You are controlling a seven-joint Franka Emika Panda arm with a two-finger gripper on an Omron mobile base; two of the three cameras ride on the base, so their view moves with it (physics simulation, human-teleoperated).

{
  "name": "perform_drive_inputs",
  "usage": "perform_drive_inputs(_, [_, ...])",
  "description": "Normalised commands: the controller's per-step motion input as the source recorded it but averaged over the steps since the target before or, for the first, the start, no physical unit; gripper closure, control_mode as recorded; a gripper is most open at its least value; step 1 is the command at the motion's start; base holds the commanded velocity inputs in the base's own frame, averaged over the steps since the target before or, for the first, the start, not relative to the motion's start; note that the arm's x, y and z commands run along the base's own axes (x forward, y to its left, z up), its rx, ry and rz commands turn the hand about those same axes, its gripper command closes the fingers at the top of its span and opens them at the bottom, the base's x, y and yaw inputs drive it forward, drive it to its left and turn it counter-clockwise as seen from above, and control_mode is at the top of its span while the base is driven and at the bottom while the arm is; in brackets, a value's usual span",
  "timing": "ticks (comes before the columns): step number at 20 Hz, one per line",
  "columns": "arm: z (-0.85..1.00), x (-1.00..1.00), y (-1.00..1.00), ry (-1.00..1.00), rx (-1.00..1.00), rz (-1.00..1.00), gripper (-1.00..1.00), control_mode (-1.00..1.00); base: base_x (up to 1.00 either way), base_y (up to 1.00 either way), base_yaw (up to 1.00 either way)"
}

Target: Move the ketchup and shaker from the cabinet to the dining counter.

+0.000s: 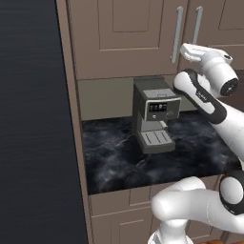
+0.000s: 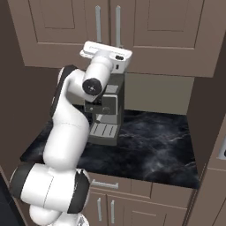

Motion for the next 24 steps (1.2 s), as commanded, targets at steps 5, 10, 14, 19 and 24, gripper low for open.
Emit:
perform_drive_inputs(5, [0.0, 0.48, -0.06, 0.0, 0.0, 0.0, -1.0, -1.0, 0.0, 0.0, 0.0])
perform_drive_inputs(10, [0.0, 0.39, -0.21, 0.0, 0.0, 0.0, -1.0, -1.0, 0.0, 0.0, 0.0])
perform_drive_inputs(14, [0.0, 0.39, -0.24, 0.0, 0.0, 0.0, -1.0, -1.0, 0.0, 0.0, 0.0])
perform_drive_inputs(19, [0.0, 0.36, -0.25, 0.0, 0.0, 0.0, -1.0, -1.0, 0.0, 0.0, 0.0])
perform_drive_inputs(24, [0.0, 0.39, -0.15, 0.0, 0.0, 0.0, 1.0, -1.0, 0.0, 0.0, 0.0])
